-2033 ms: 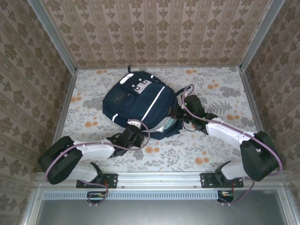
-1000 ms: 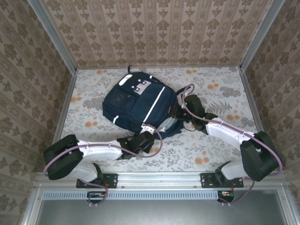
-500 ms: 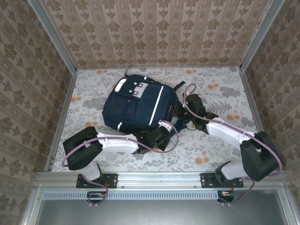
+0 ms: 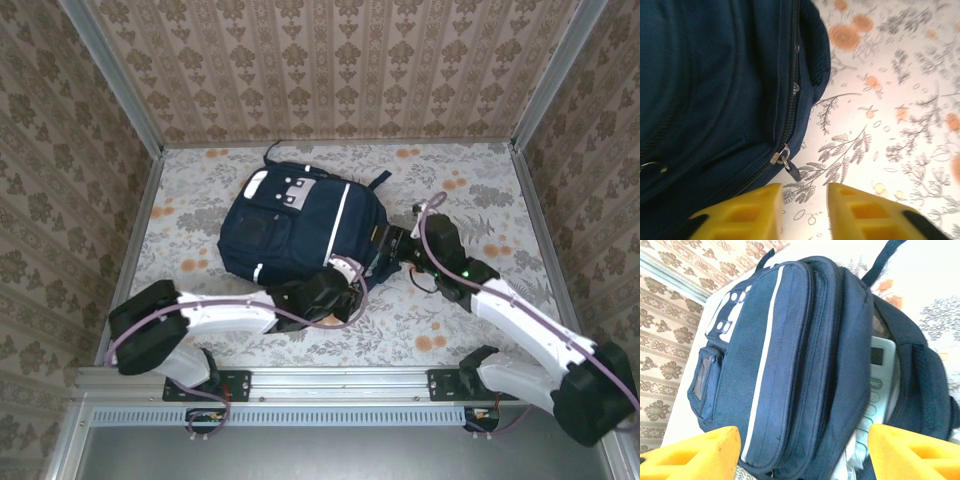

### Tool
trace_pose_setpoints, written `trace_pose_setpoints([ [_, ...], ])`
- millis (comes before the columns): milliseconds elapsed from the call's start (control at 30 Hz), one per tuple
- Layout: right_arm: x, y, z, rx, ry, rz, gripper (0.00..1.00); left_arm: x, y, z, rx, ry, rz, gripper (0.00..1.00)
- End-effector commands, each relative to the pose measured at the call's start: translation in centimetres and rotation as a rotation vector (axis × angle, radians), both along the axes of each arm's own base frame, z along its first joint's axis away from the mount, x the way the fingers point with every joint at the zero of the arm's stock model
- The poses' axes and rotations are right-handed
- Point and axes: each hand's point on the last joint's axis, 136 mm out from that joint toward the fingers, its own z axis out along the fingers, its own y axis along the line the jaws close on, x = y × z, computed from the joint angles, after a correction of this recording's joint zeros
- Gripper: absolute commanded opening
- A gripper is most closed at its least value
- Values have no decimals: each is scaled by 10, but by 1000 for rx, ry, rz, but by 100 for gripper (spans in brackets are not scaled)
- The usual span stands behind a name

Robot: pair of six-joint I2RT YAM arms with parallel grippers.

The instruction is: Pack the student bag

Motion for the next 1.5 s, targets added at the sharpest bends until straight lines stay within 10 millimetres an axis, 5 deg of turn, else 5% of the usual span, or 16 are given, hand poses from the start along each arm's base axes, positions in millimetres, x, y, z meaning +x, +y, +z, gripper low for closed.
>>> trace_pose_setpoints([
  [0, -24, -14, -22, -78, 46, -7, 69, 2, 17, 13, -81, 19, 48, 47],
  [267, -73, 3, -48, -205, -28, 87, 58, 15, 89, 8, -146, 25, 248, 51],
  [433, -82, 14, -70, -285, -74, 85, 57, 16, 111, 5, -184, 26, 308, 55],
  [767, -82, 58, -105, -457, -88, 110, 46, 14, 118, -4, -179, 50, 321, 56],
  [1067, -72, 98, -131, -547, -63, 139, 46, 13, 123, -4, -175, 54, 327, 58],
  [1300, -61, 91, -138, -657, -53, 63, 43, 13, 125, -2, -177, 49, 327, 59],
  [1467, -59, 81, -135, -677, -60, 24, 26, 12, 125, -1, -177, 50, 326, 59],
])
